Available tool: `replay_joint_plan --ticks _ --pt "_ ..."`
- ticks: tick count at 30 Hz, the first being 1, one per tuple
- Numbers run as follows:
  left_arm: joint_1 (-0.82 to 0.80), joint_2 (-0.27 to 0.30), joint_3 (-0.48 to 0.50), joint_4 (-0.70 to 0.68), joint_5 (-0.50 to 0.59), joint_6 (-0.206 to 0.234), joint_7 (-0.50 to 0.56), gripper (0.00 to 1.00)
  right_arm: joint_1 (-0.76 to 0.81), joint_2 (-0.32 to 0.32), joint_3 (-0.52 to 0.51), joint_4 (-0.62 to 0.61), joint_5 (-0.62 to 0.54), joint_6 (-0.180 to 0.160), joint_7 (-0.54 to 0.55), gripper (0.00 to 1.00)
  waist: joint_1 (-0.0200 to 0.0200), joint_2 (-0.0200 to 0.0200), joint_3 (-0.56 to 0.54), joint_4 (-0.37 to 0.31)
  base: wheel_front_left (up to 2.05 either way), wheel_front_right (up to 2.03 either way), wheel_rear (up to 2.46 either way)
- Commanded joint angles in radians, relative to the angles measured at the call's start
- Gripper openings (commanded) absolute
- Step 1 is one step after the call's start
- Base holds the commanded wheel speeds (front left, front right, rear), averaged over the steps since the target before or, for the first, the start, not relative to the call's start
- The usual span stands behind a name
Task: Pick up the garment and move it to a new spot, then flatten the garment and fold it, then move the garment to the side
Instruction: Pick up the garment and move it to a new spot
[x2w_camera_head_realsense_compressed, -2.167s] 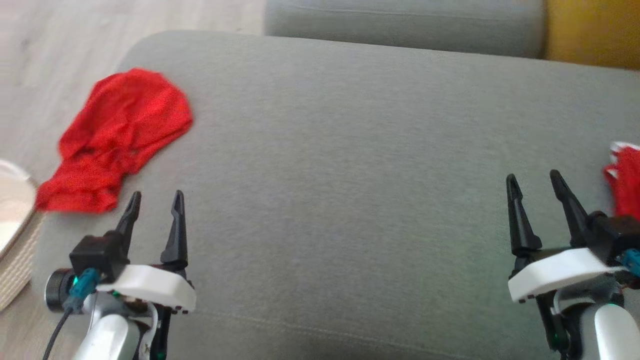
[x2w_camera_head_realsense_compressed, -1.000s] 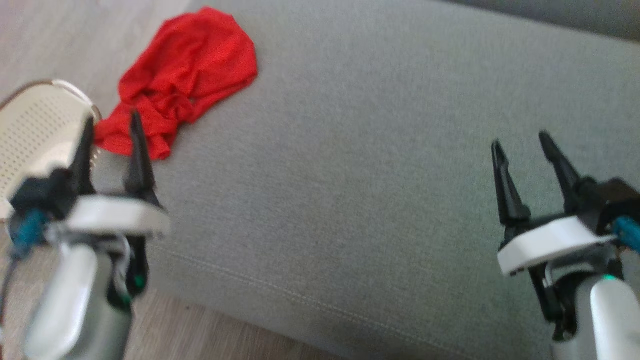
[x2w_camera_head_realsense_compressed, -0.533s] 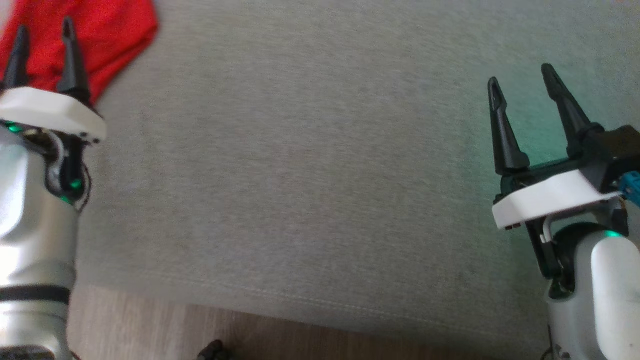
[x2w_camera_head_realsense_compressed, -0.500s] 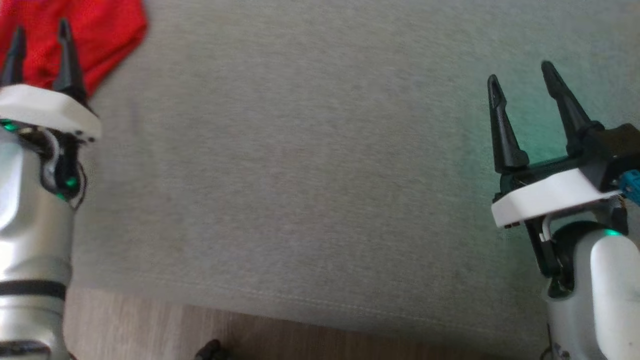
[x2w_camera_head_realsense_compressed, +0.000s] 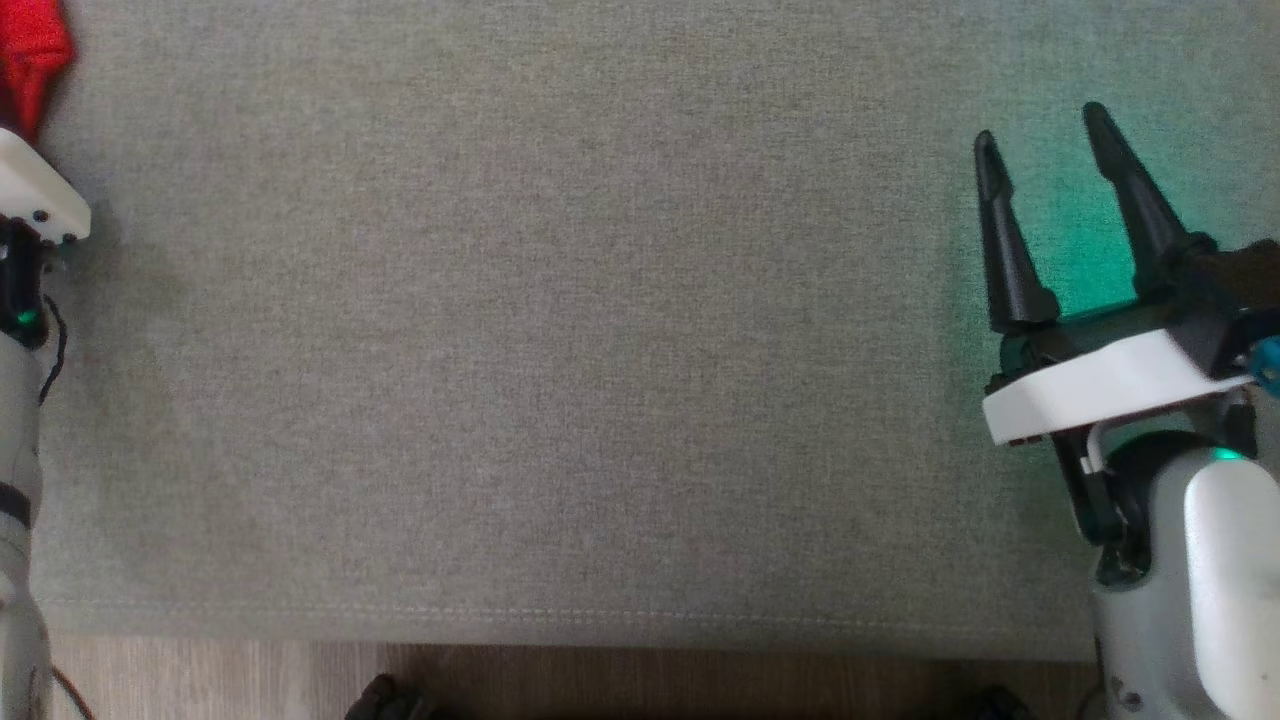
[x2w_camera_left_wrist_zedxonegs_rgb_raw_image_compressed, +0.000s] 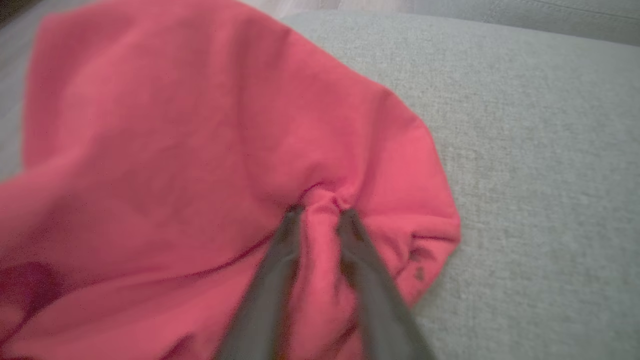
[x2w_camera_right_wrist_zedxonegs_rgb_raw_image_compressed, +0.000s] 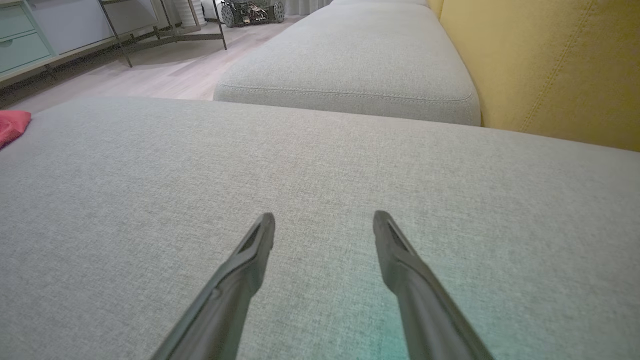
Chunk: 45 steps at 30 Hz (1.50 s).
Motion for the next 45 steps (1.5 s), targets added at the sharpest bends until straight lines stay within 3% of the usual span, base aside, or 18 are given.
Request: replay_joint_plan --ticks 1,7,11,17,22,29,36,45 --pt "0.022 0.048 -0.001 0.011 0.0 -0.005 -0.012 0.0 -0.019 0.001 0.016 -0.032 0.007 0.007 -0.01 1.0 -0.0001 0.0 -0.005 0.003 0.0 0.0 0.0" --pt "0.019 0.071 0.002 -0.028 0.011 0.002 -0.077 0.0 -0.028 0.001 -0.002 -0.016 0.016 0.007 -0.032 1.0 -0.0001 0.0 -0.046 0.013 0.0 0.0 0.0" --pt "0.073 0.093 0.039 -0.204 0.042 0.041 -0.081 0.0 -0.021 0.001 -0.013 0.007 0.03 0.007 -0.051 1.0 -0.0001 0.0 -0.108 0.019 0.0 0.0 0.0" --pt "0.254 0.095 0.119 -0.483 0.1 0.075 -0.081 0.0 0.018 0.001 -0.024 0.05 0.053 0.007 -0.073 1.0 -0.0001 0.0 -0.228 0.02 0.0 0.0 0.0" --pt "0.417 0.073 0.173 -0.68 0.13 0.075 -0.081 0.0 0.067 0.001 -0.023 0.08 0.073 0.007 -0.083 1.0 -0.0001 0.0 -0.332 0.01 0.0 0.0 0.0" --pt "0.697 0.041 0.251 -0.899 0.135 0.111 -0.081 0.0 0.152 0.001 -0.008 0.111 0.118 0.007 -0.105 1.0 -0.0001 0.0 -0.468 -0.035 0.0 0.0 0.0" --pt "0.896 0.014 0.288 -1.084 0.104 0.138 -0.065 0.0 0.222 0.001 -0.017 0.109 0.158 0.007 -0.116 1.0 -0.0001 0.0 -0.526 -0.056 0.0 0.0 0.0" --pt "0.967 -0.016 0.2 -1.279 0.13 0.14 0.015 0.0 0.254 0.001 -0.024 0.096 0.188 0.007 -0.112 1.0 -0.0001 0.0 -0.513 -0.102 0.0 0.0 0.0"
